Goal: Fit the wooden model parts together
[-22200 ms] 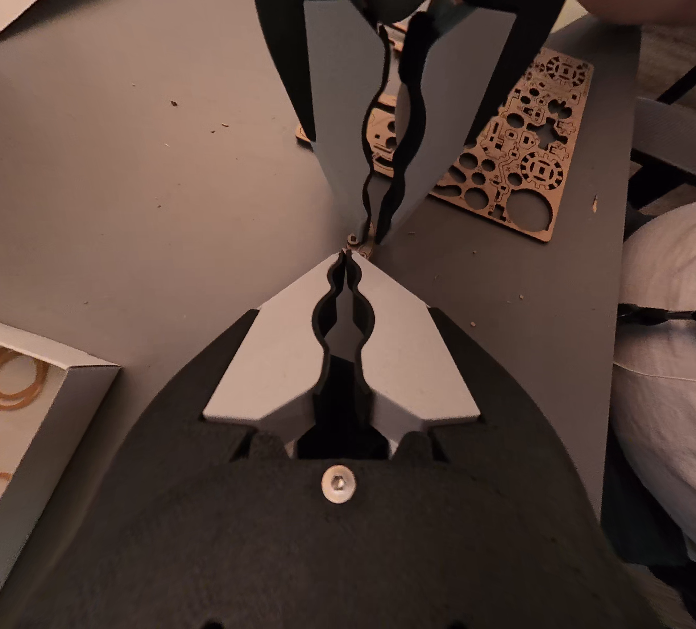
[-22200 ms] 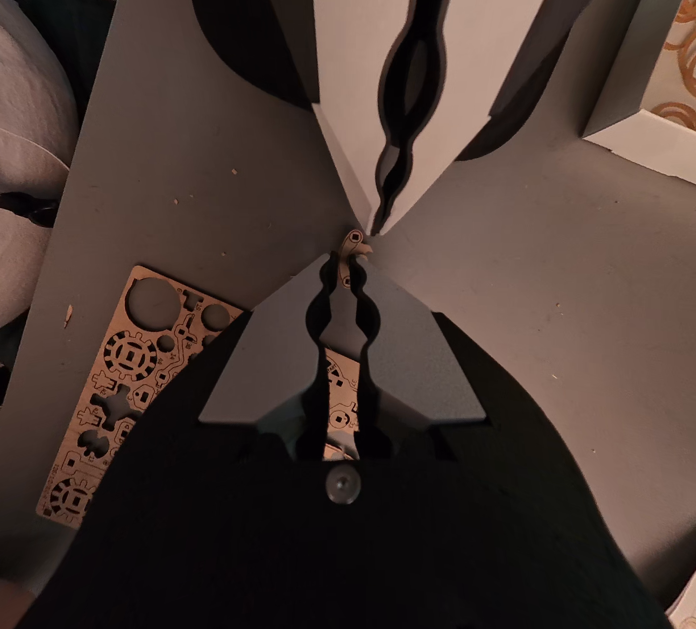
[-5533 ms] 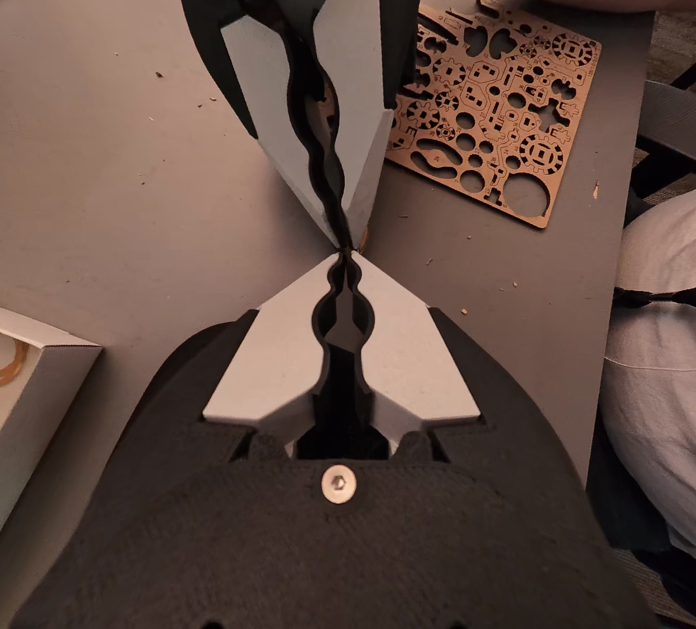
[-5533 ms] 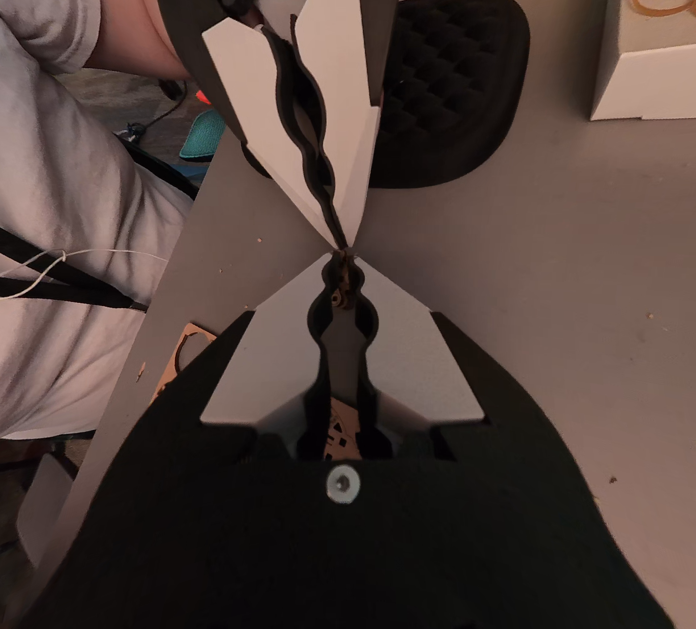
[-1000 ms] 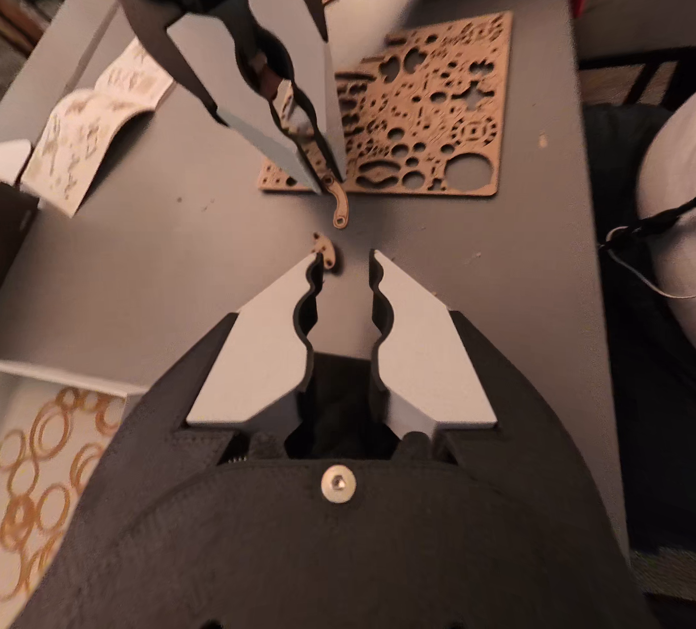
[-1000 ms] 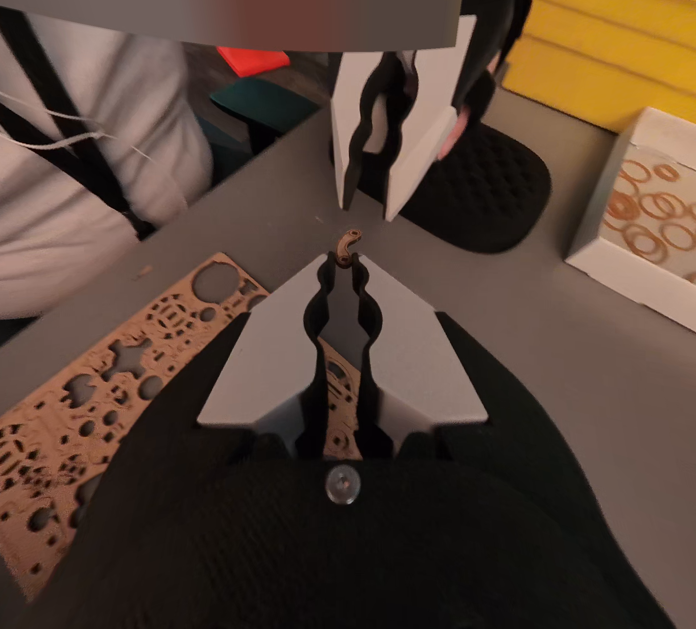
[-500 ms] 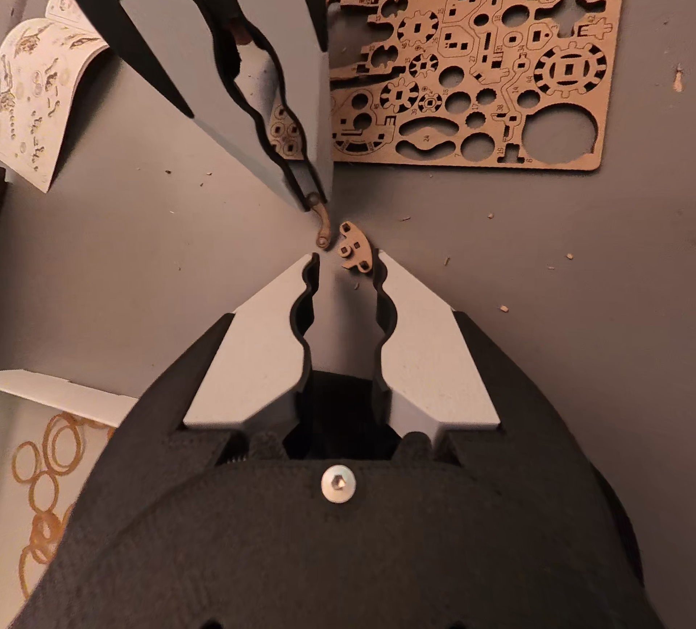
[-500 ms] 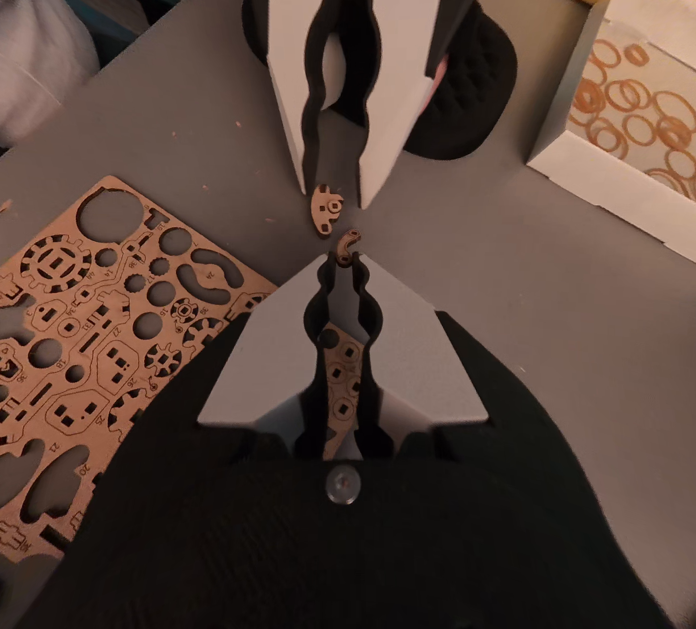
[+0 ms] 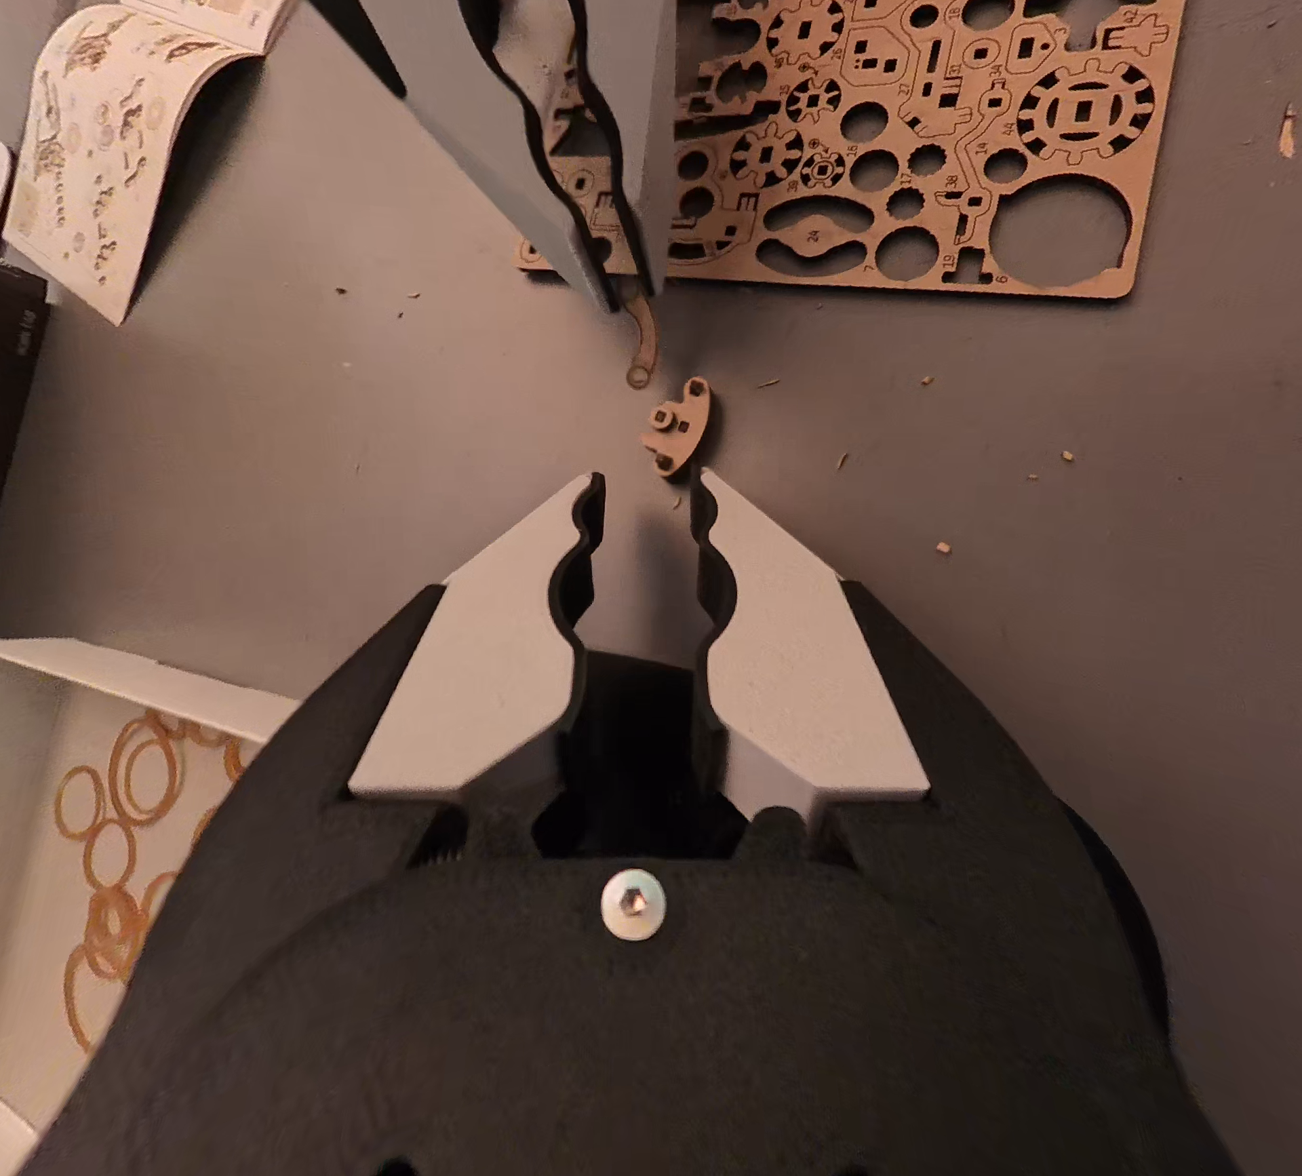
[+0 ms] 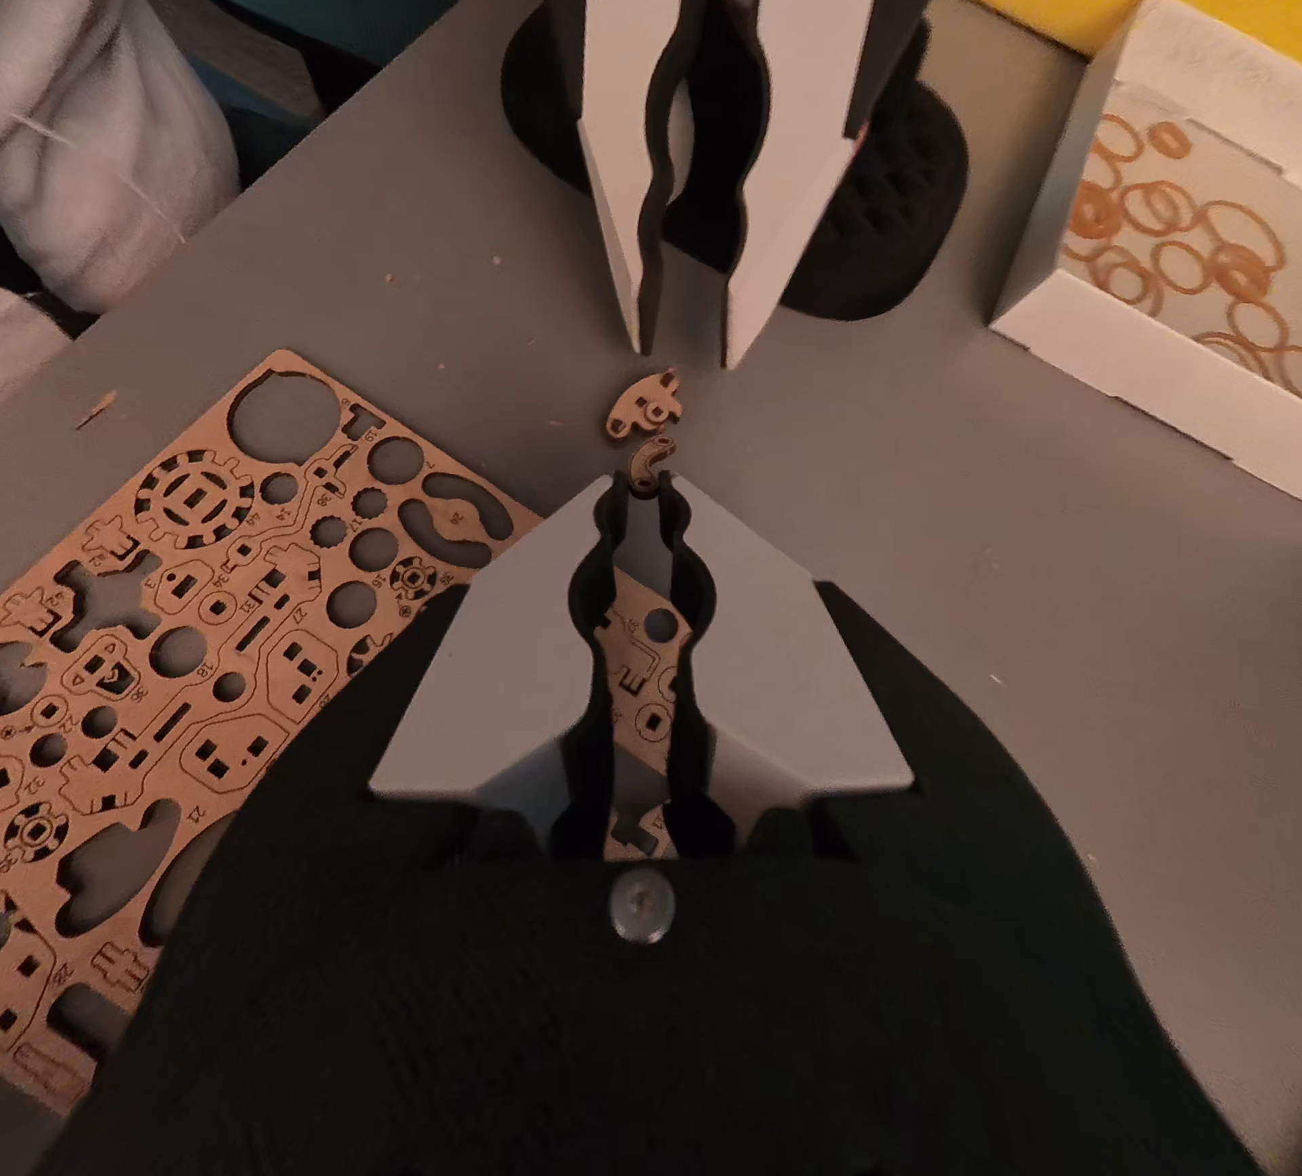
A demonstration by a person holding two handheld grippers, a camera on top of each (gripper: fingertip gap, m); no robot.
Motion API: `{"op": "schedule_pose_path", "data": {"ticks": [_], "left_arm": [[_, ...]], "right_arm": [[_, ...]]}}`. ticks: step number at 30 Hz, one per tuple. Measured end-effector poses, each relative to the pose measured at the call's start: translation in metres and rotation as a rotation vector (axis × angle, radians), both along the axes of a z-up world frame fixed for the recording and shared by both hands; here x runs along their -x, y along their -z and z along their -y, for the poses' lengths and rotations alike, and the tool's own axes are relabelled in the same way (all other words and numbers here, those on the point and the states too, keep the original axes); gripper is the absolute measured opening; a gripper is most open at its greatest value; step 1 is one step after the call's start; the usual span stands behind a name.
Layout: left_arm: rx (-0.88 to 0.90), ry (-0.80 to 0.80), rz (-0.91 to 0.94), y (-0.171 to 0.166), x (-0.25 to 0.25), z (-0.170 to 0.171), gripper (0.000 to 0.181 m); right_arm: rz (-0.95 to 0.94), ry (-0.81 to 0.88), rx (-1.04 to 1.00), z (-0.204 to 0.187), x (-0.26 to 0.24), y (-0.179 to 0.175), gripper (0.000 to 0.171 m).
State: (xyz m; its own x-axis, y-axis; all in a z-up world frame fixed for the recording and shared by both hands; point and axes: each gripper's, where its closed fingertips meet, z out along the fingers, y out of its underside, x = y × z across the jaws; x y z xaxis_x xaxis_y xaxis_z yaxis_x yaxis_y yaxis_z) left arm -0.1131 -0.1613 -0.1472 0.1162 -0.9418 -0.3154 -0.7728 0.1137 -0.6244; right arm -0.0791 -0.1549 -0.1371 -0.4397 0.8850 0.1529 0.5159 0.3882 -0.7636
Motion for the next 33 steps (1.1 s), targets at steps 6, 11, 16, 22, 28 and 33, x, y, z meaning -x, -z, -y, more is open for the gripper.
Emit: {"op": "schedule_pose_path", "data": {"ticks": [6, 11, 16, 22, 28, 33], "left_arm": [[0.031, -0.123, 0.068, -0.005, 0.016, -0.005, 0.021], [0.027, -0.153, 0.110, -0.011, 0.026, -0.003, 0.020], [0.061, -0.185, 0.168, -0.014, 0.028, -0.008, 0.018], [0.121, -0.189, 0.211, -0.017, 0.031, -0.013, 0.014], [0.163, -0.120, 0.225, -0.018, 0.023, -0.009, 0.018], [0.111, 0.031, 0.162, -0.016, 0.018, 0.000, 0.018]], "right_arm": [[-0.058, 0.146, -0.028, -0.005, 0.003, -0.011, 0.007], [-0.128, 0.326, 0.018, 0.008, 0.012, -0.019, 0.007], [-0.187, 0.361, -0.020, 0.023, 0.022, -0.015, 0.007], [-0.223, 0.401, -0.055, 0.017, 0.022, -0.011, 0.006], [-0.204, 0.369, -0.119, 0.018, 0.022, -0.008, 0.007], [-0.157, 0.350, -0.132, 0.015, 0.024, 0.000, 0.007]]}}
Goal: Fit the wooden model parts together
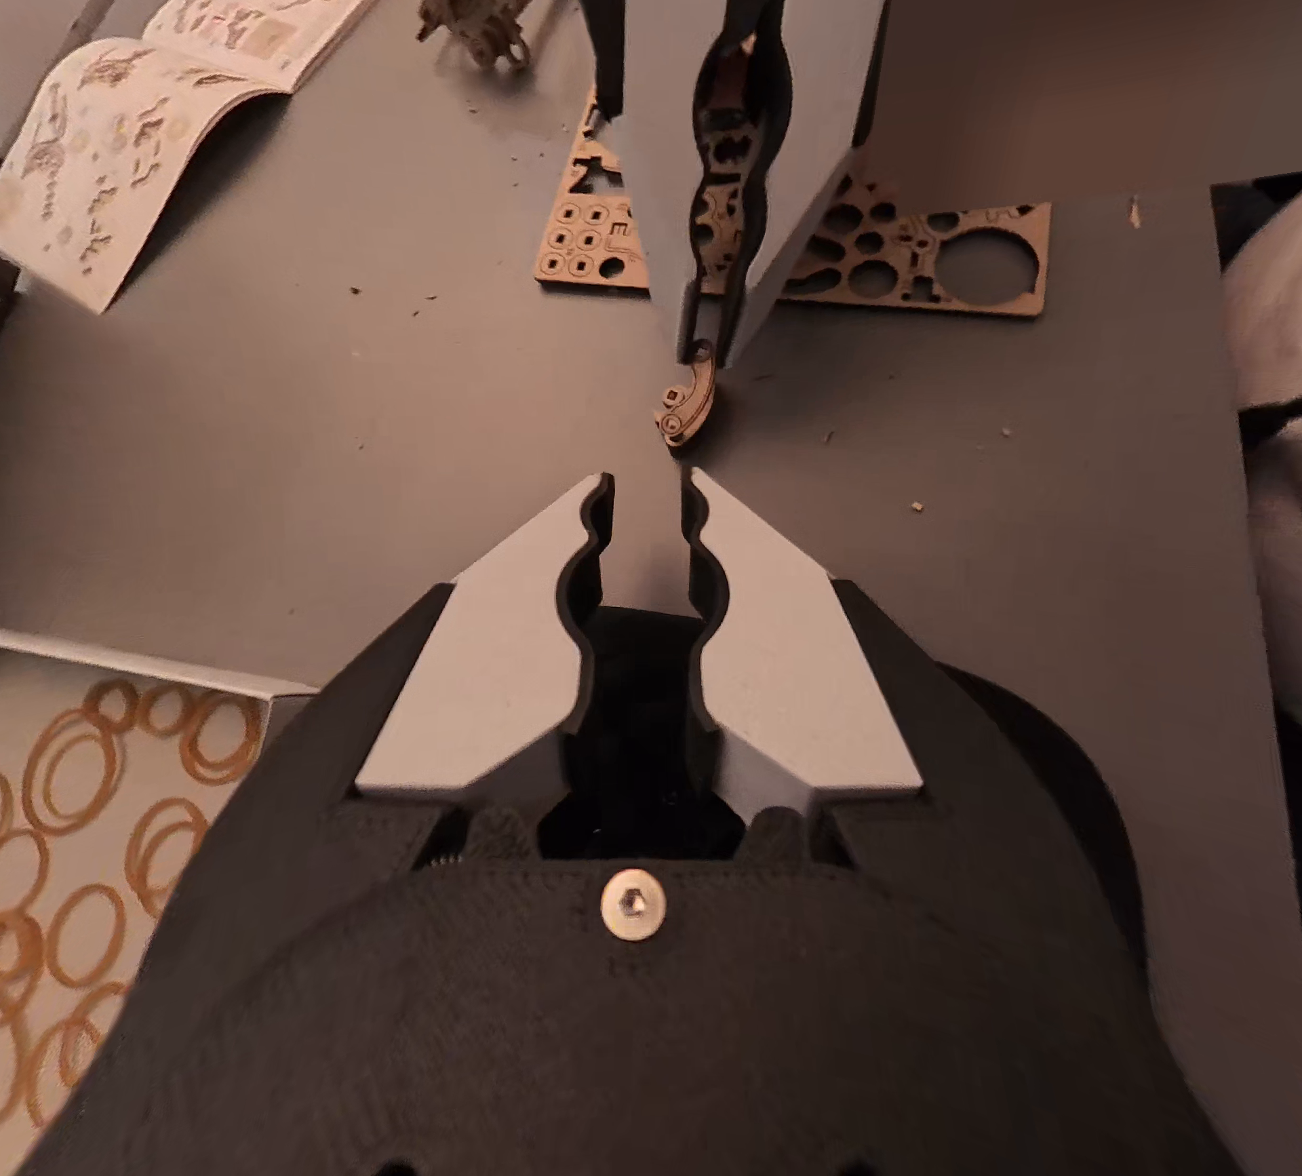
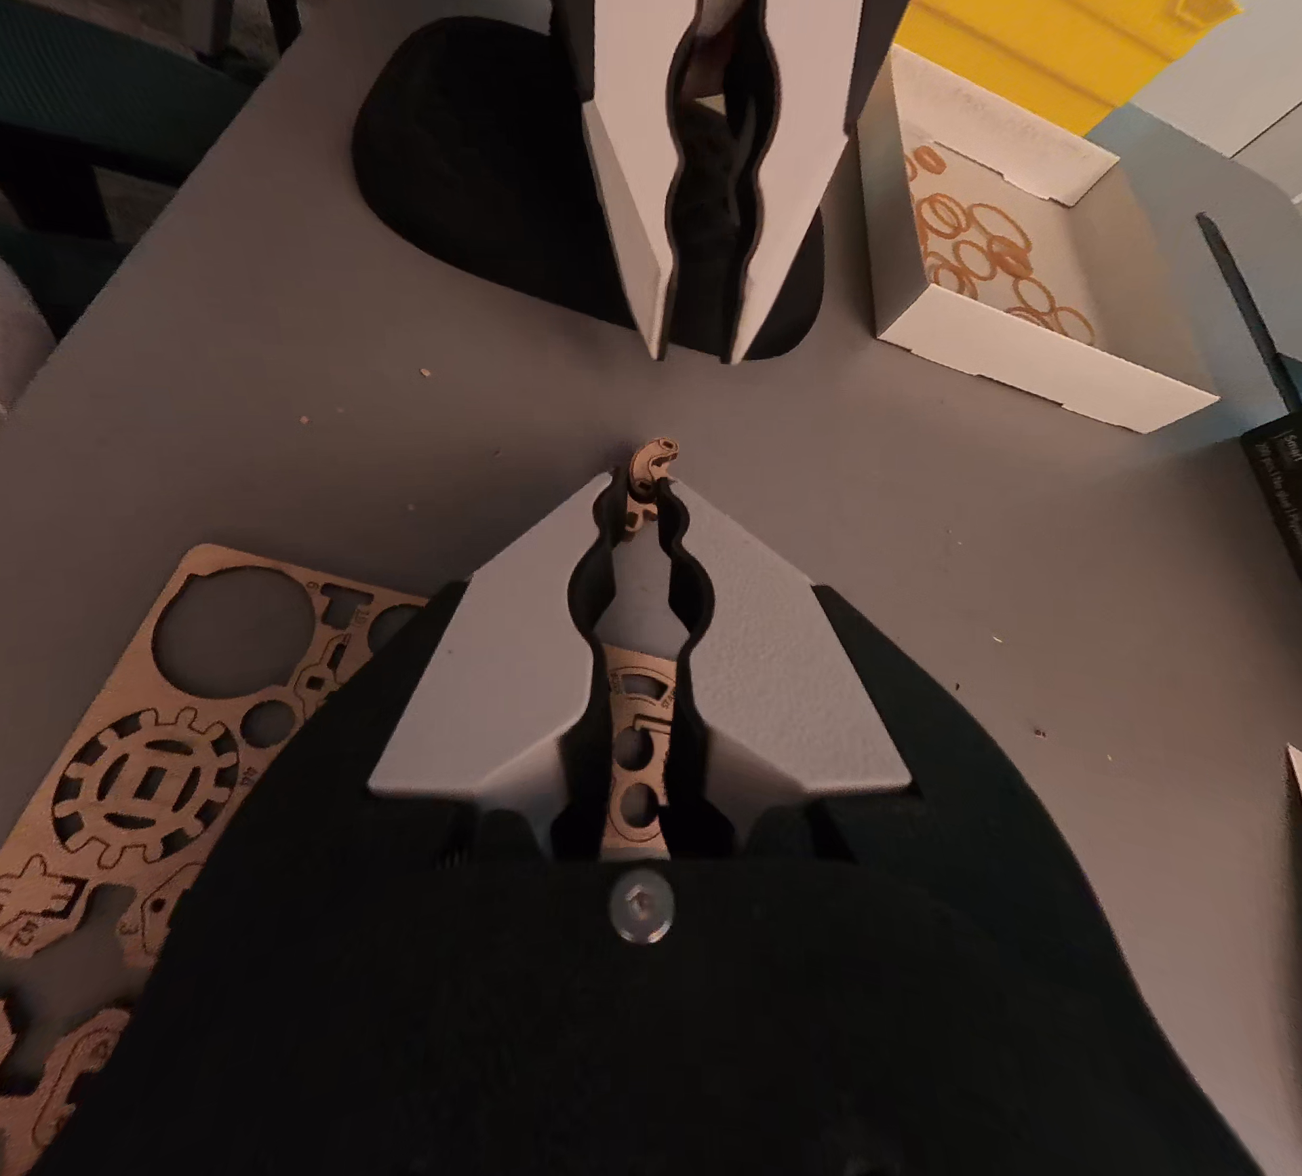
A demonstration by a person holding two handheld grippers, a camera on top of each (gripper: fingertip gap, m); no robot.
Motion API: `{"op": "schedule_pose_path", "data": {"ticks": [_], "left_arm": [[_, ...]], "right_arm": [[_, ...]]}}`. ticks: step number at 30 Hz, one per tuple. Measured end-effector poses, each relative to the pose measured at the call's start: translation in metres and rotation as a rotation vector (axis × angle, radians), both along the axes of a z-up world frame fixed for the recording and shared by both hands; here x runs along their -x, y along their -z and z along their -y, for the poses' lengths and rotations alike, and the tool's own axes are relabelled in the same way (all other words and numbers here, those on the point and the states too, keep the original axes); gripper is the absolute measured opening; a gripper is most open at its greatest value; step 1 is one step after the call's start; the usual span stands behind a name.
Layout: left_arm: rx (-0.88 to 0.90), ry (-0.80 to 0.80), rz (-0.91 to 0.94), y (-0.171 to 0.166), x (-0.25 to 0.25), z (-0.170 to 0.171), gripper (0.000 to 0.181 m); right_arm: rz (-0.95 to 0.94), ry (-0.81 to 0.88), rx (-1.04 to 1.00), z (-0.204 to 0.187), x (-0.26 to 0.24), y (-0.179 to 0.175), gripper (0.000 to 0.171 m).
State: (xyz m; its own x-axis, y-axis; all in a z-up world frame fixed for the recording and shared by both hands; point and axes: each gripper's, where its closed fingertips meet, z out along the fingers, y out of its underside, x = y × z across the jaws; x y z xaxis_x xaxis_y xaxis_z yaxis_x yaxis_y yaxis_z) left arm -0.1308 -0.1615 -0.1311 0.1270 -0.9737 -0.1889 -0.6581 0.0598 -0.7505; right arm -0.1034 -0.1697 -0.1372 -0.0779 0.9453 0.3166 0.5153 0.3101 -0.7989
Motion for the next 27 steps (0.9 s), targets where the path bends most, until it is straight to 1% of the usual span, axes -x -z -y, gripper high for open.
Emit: {"op": "schedule_pose_path", "data": {"ticks": [6, 11, 14, 19, 27], "left_arm": [[0.038, 0.050, -0.013, 0.004, -0.007, -0.007, 0.012], [0.118, 0.073, -0.038, 0.012, -0.012, -0.011, 0.012], [0.171, 0.093, -0.014, 0.009, -0.014, -0.011, 0.011], [0.270, 0.057, 0.010, 0.008, -0.014, -0.017, 0.009], [0.323, 0.060, 0.000, 0.010, -0.014, -0.016, 0.009]], "right_arm": [[-0.004, -0.011, 0.022, -0.002, -0.002, 0.000, 0.007], [-0.029, -0.015, 0.029, -0.002, -0.003, -0.004, 0.007], [-0.031, -0.024, 0.037, -0.001, -0.002, -0.004, 0.007], [-0.037, -0.033, 0.044, -0.001, 0.000, -0.004, 0.007], [0.019, -0.043, 0.030, 0.001, 0.000, 0.006, 0.007]]}}
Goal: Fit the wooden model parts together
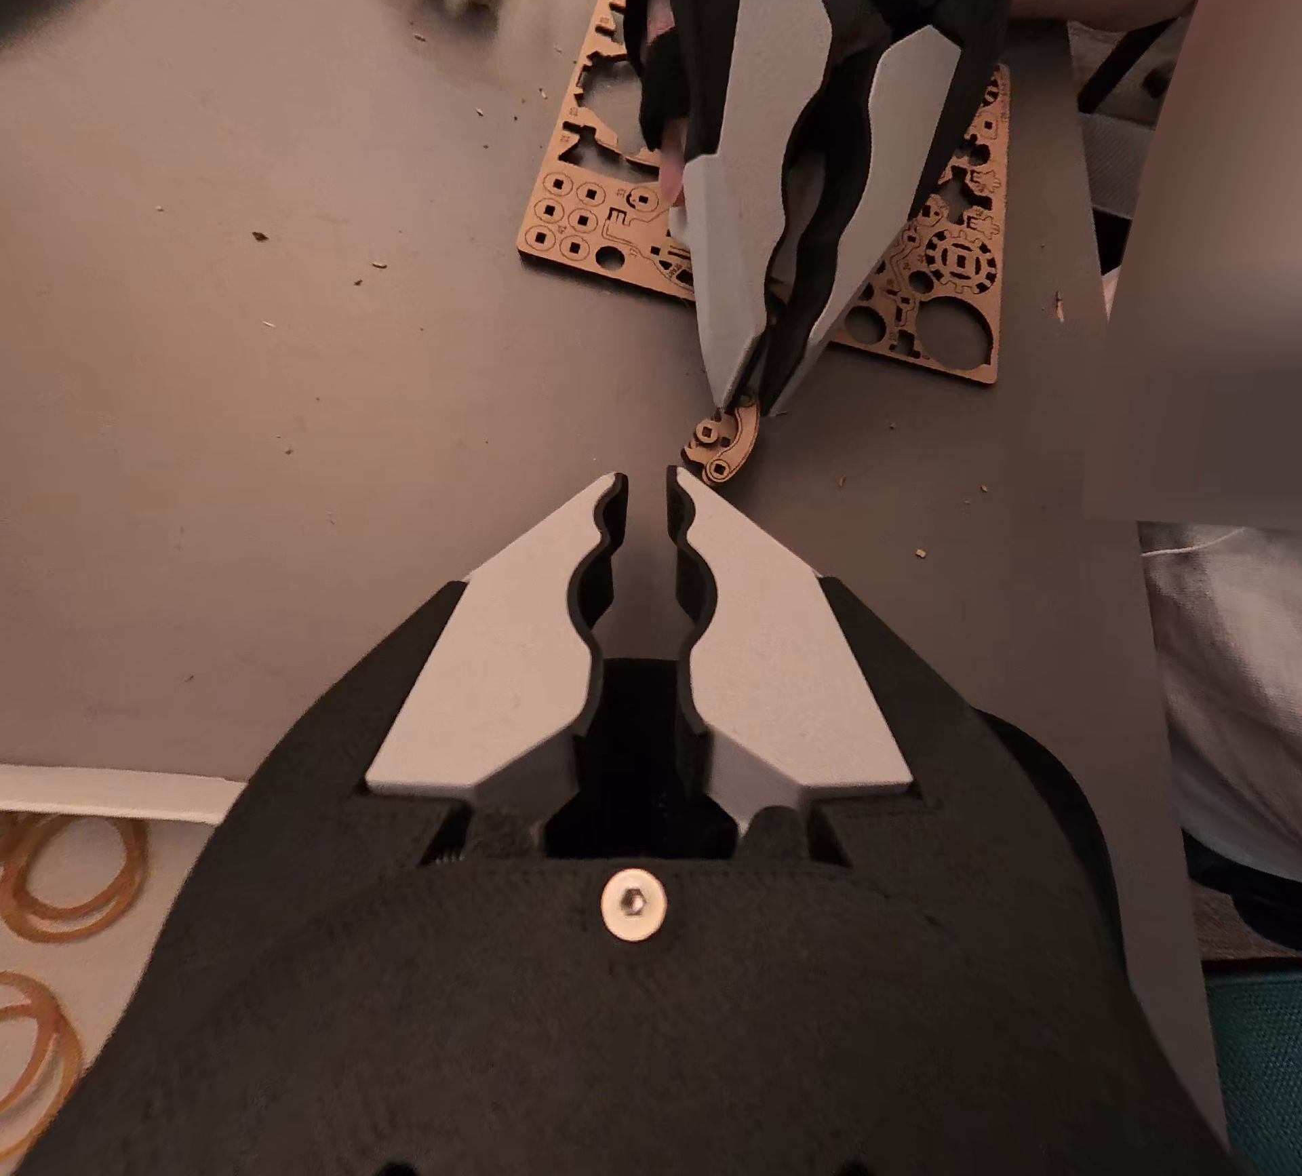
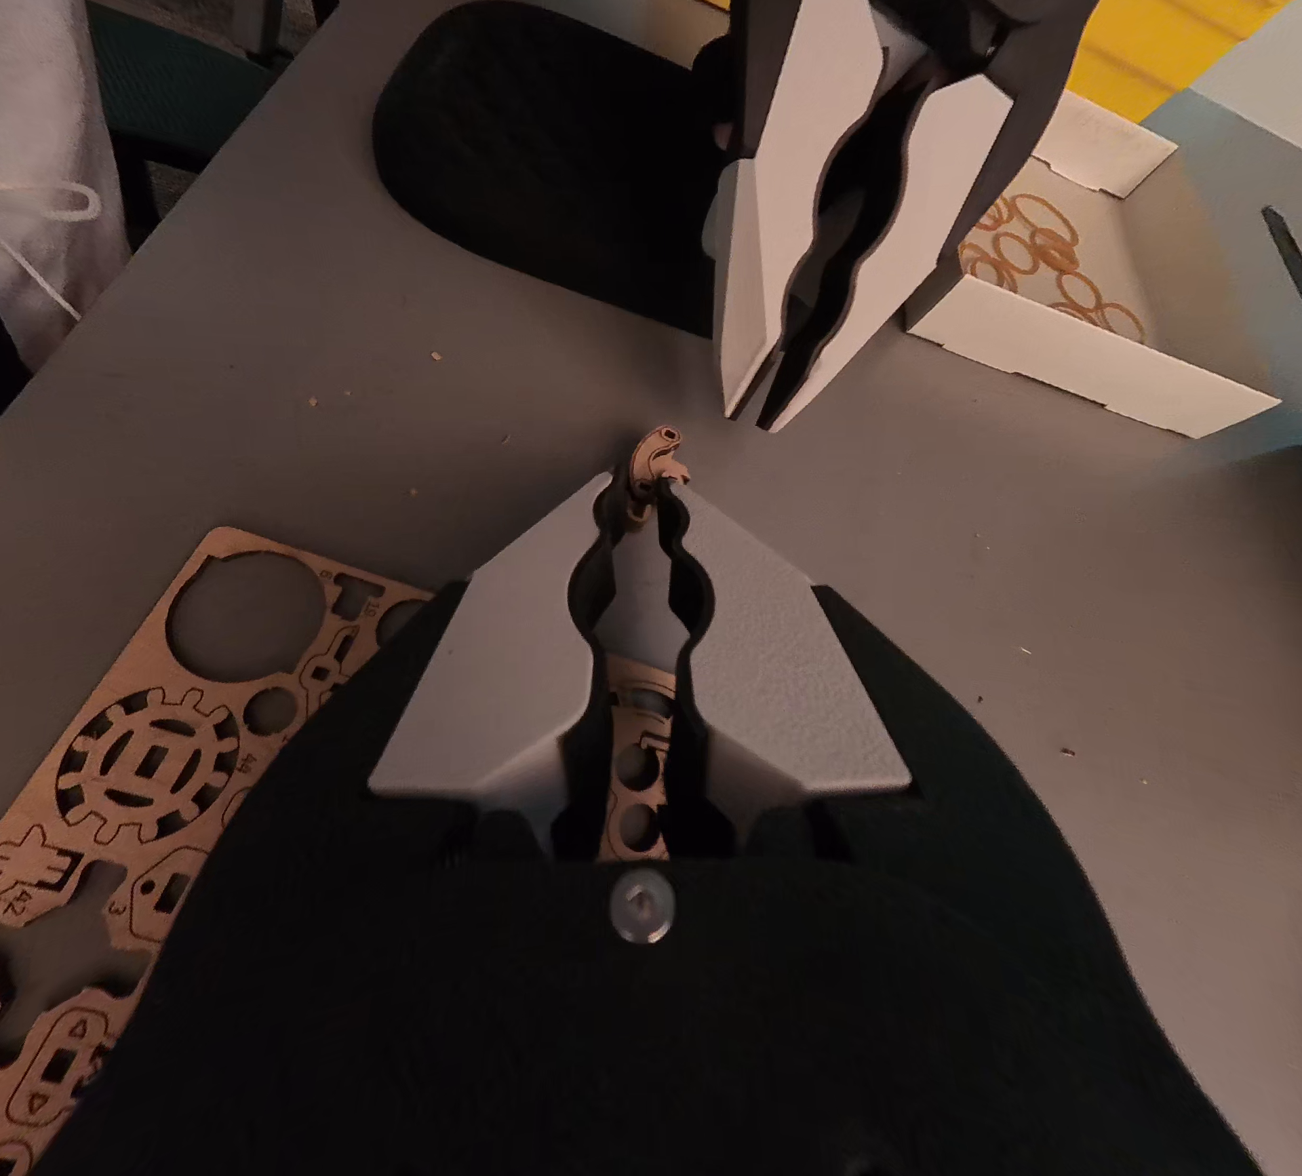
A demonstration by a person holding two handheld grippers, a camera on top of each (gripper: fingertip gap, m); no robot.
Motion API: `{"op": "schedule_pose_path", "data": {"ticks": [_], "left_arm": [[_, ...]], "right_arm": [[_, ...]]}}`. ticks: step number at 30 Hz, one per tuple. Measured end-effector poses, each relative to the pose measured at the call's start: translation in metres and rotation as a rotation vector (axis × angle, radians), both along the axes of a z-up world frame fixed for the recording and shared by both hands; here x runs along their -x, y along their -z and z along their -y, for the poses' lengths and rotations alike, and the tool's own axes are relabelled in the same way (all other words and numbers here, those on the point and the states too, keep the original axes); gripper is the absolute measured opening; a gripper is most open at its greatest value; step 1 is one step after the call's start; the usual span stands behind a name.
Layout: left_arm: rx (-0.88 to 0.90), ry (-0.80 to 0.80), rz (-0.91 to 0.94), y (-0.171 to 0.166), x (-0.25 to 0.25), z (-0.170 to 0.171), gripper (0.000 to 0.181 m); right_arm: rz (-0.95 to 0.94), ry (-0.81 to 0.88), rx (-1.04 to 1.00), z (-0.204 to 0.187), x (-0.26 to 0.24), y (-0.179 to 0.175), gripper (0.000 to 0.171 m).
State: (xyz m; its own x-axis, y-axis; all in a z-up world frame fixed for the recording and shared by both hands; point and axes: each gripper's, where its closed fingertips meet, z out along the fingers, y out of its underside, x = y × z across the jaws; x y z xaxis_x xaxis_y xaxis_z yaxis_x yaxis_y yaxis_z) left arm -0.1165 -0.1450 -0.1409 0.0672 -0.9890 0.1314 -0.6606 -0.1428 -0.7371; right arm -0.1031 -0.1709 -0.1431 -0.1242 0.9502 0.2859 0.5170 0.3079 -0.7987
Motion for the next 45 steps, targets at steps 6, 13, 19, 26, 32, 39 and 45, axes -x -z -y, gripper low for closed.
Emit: {"op": "schedule_pose_path", "data": {"ticks": [6, 13, 19, 26, 32, 39, 45], "left_arm": [[0.010, 0.007, -0.003, 0.001, 0.000, 0.001, 0.010], [0.082, -0.010, 0.006, -0.001, -0.005, 0.003, 0.019], [0.108, -0.018, -0.005, 0.001, -0.007, 0.004, 0.021], [0.015, 0.037, -0.001, -0.001, -0.010, 0.009, 0.010], [-0.232, 0.191, 0.088, -0.014, -0.012, 0.024, 0.001], [-0.213, 0.188, 0.097, -0.013, -0.012, 0.023, 0.000], [-0.213, 0.209, -0.003, 0.003, -0.011, 0.025, 0.000]], "right_arm": [[0.025, 0.004, 0.017, -0.001, -0.002, 0.004, 0.007], [0.035, 0.002, 0.025, -0.001, -0.002, 0.006, 0.007], [0.037, 0.004, 0.021, -0.001, -0.002, 0.006, 0.007], [0.037, 0.004, 0.020, -0.002, -0.002, 0.006, 0.007], [0.039, 0.003, 0.022, -0.002, -0.002, 0.006, 0.007], [0.044, 0.004, 0.017, -0.002, -0.001, 0.006, 0.007], [0.048, 0.003, 0.014, -0.001, -0.002, 0.006, 0.007]]}}
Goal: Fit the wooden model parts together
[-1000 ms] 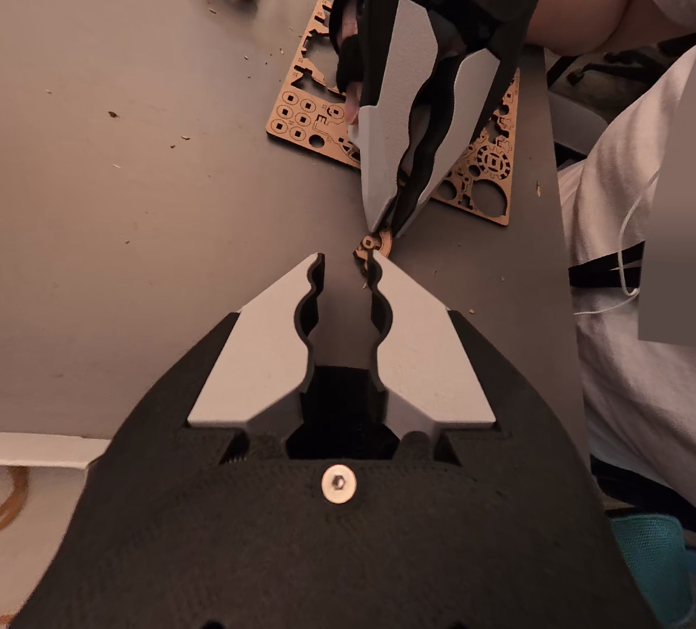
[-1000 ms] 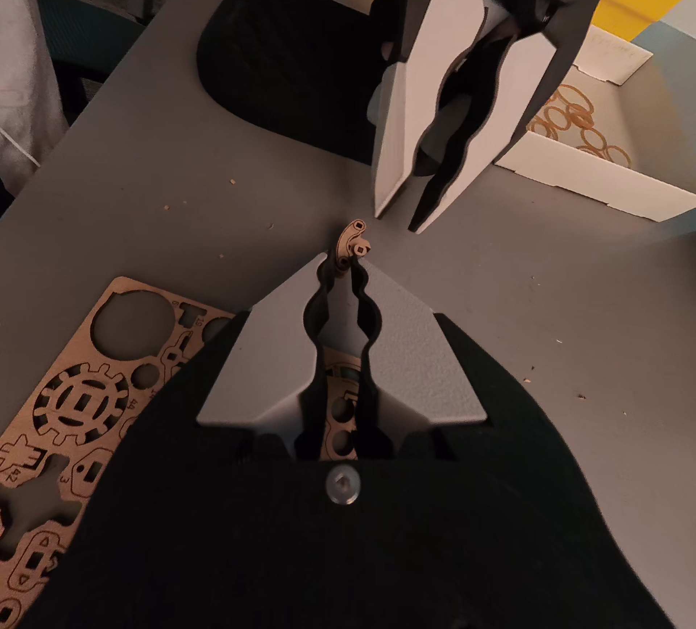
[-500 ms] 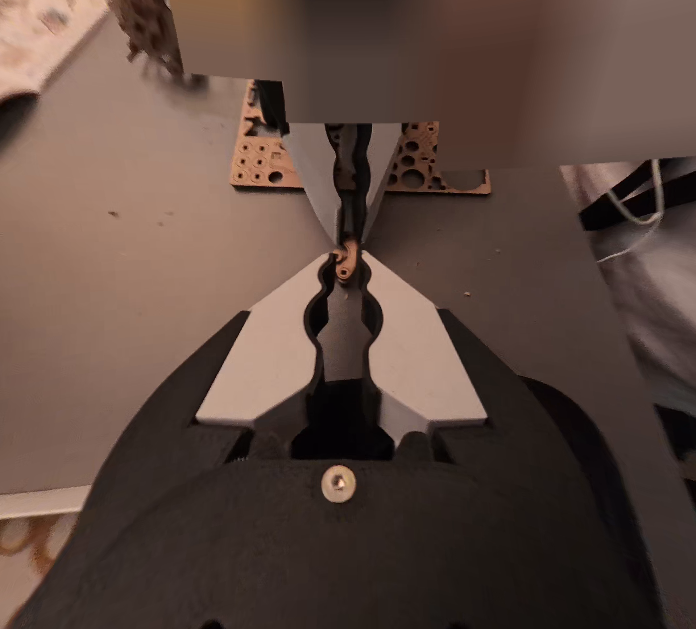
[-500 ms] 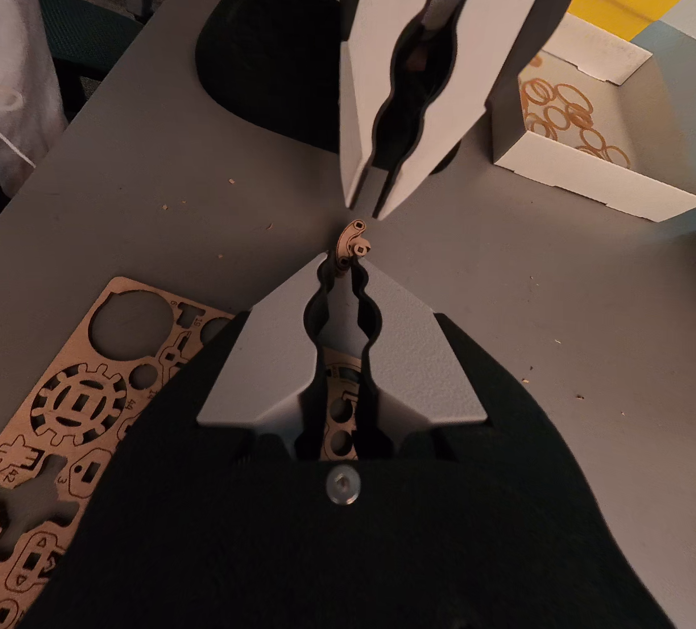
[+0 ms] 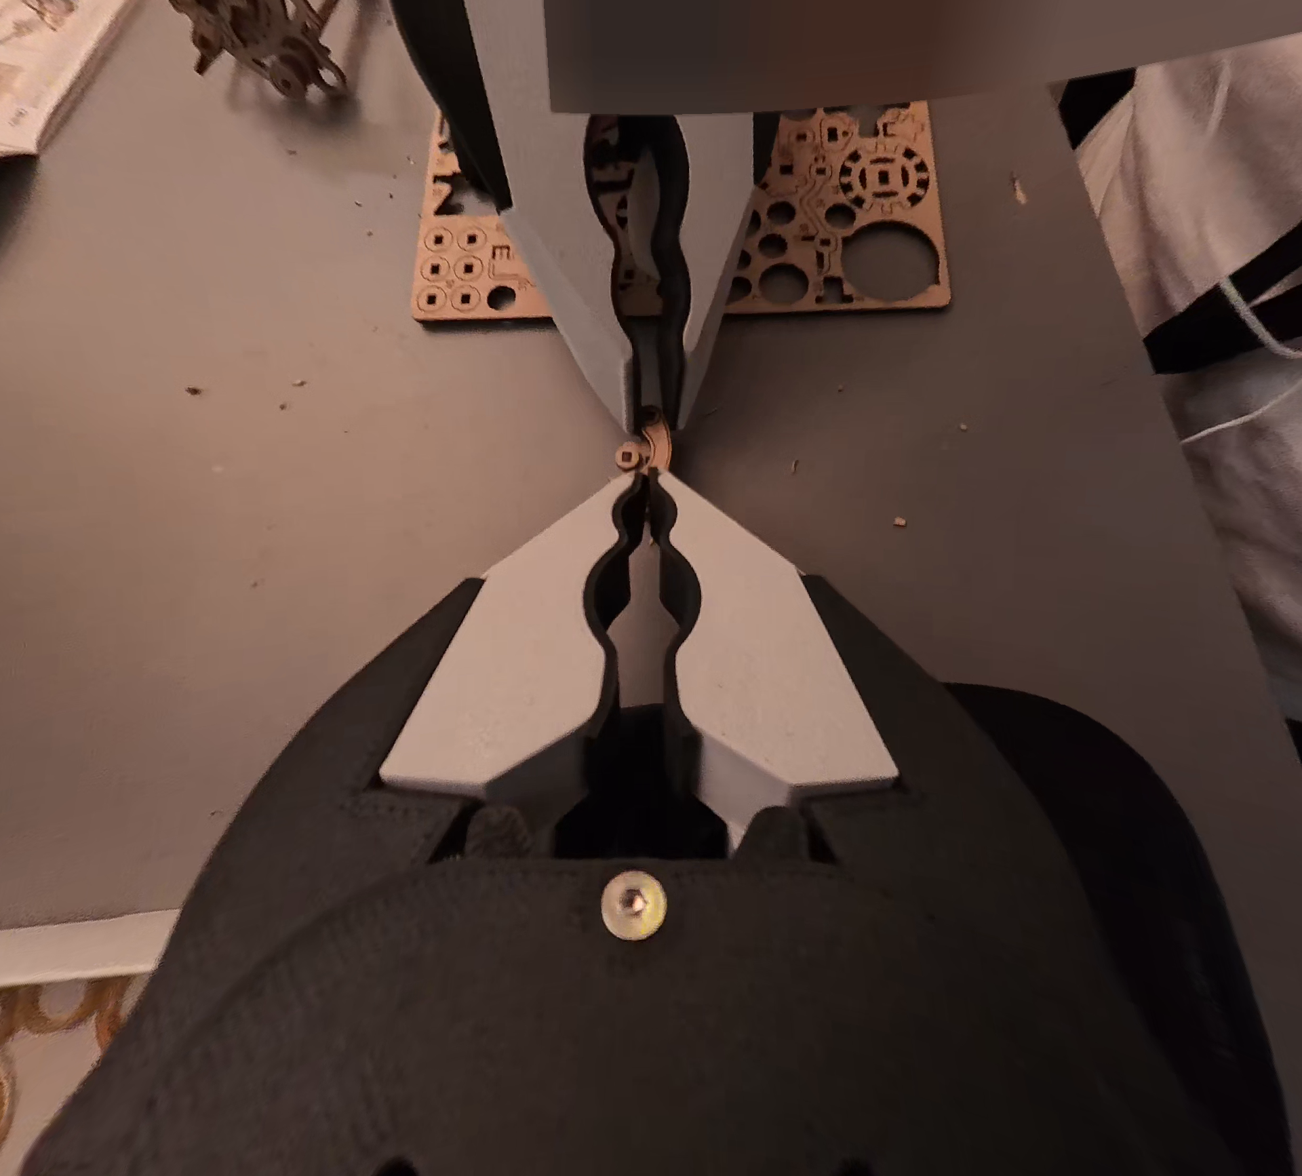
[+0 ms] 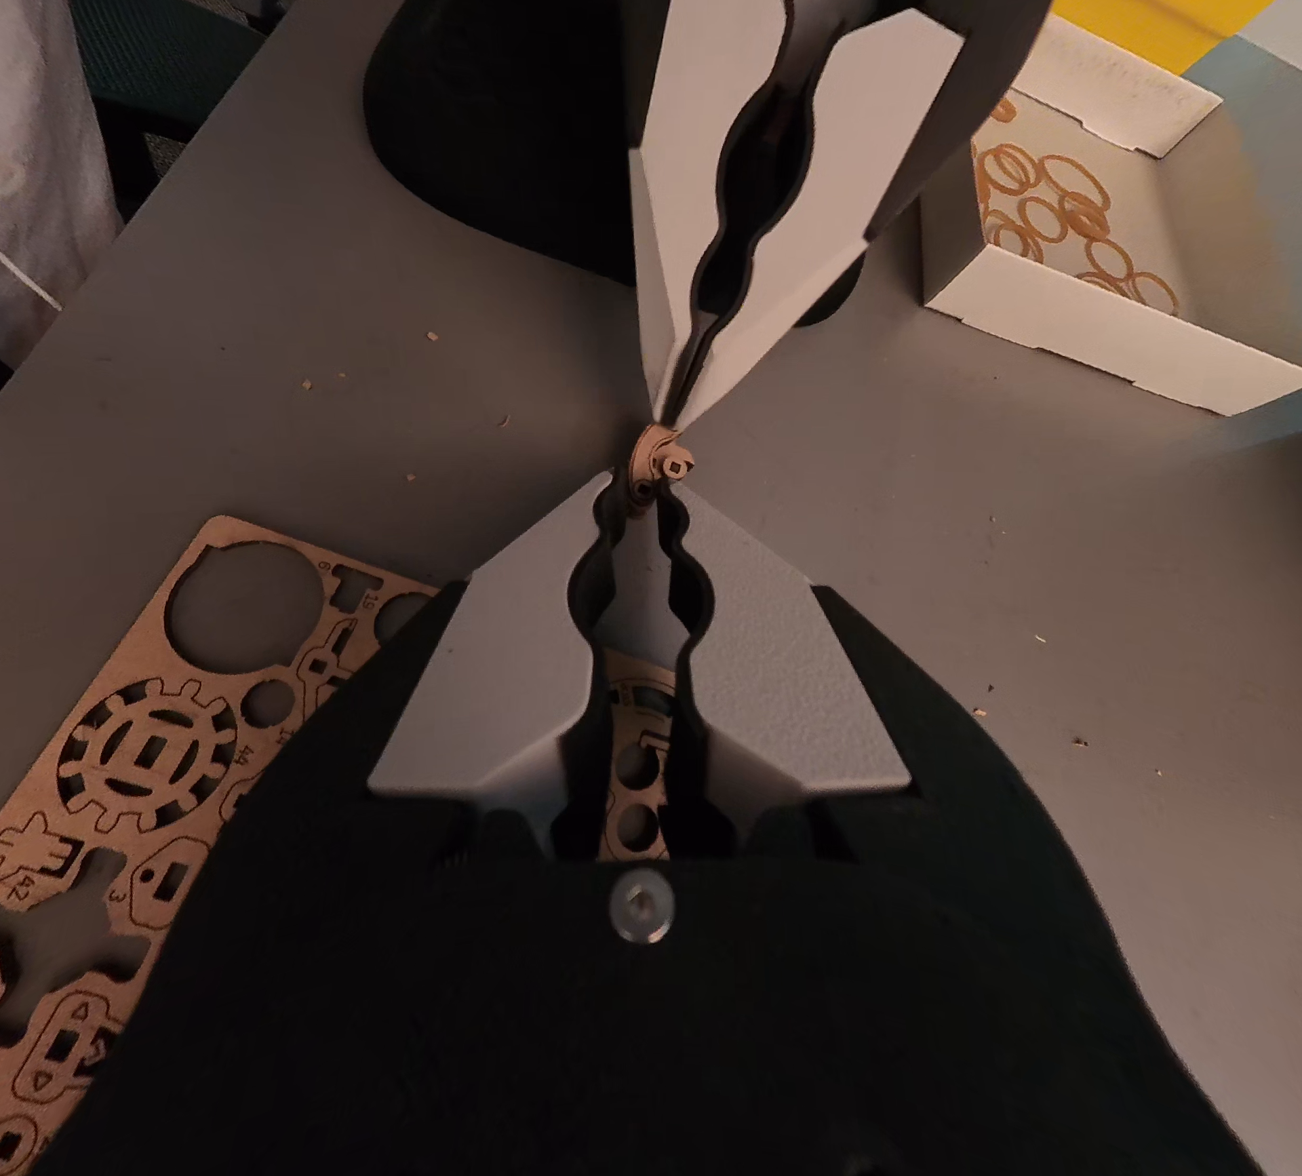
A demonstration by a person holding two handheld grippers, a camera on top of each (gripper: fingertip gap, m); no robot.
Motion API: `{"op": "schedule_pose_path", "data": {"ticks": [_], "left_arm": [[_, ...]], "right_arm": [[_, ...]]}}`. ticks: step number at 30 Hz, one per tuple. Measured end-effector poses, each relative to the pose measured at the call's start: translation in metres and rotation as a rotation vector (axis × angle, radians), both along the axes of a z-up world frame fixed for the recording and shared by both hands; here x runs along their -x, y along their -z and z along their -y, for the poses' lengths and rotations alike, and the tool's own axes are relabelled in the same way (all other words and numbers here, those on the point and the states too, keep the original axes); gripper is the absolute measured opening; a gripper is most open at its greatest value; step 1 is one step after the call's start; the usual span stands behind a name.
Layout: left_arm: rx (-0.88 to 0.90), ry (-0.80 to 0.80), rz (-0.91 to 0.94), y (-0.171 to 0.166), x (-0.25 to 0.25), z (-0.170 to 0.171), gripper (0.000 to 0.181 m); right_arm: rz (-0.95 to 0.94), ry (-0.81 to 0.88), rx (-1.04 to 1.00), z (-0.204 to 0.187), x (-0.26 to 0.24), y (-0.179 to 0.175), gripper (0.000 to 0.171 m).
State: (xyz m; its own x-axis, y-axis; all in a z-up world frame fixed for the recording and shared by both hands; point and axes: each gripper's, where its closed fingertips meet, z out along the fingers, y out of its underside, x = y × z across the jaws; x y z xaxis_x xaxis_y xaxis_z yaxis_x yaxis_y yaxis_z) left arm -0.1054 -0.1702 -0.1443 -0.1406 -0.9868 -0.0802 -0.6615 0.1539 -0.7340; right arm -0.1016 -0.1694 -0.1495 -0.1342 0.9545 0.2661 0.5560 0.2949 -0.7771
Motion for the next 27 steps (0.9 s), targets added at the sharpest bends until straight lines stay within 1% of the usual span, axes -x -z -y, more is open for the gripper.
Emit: {"op": "schedule_pose_path", "data": {"ticks": [4, 7, 11, 15, 18, 20, 22, 27], "left_arm": [[-0.011, -0.007, -0.003, 0.000, 0.000, -0.001, 0.000], [0.001, -0.011, 0.036, -0.008, -0.001, -0.001, 0.000], [0.005, -0.017, -0.010, 0.000, 0.002, -0.002, 0.000], [-0.022, -0.031, -0.001, -0.002, 0.002, -0.007, 0.000], [0.002, -0.004, -0.013, 0.001, 0.004, 0.000, 0.000], [-0.026, -0.024, 0.003, -0.003, 0.004, -0.006, 0.000], [0.000, -0.026, 0.035, -0.009, 0.003, -0.005, 0.000], [-0.016, -0.016, -0.014, 0.001, 0.005, -0.004, 0.000]], "right_arm": [[0.000, 0.001, 0.002, 0.000, 0.000, 0.000, 0.007], [0.001, 0.001, 0.004, 0.000, 0.000, 0.000, 0.007], [0.003, 0.002, 0.006, 0.000, 0.000, 0.000, 0.008], [0.004, 0.003, 0.005, 0.000, 0.000, 0.000, 0.007], [0.003, 0.003, 0.007, 0.000, 0.000, 0.000, 0.007], [0.004, 0.003, 0.004, 0.000, 0.000, 0.000, 0.007], [0.004, 0.003, 0.004, 0.000, 0.000, 0.000, 0.007], [0.006, 0.004, 0.000, 0.000, 0.000, 0.000, 0.007]]}}
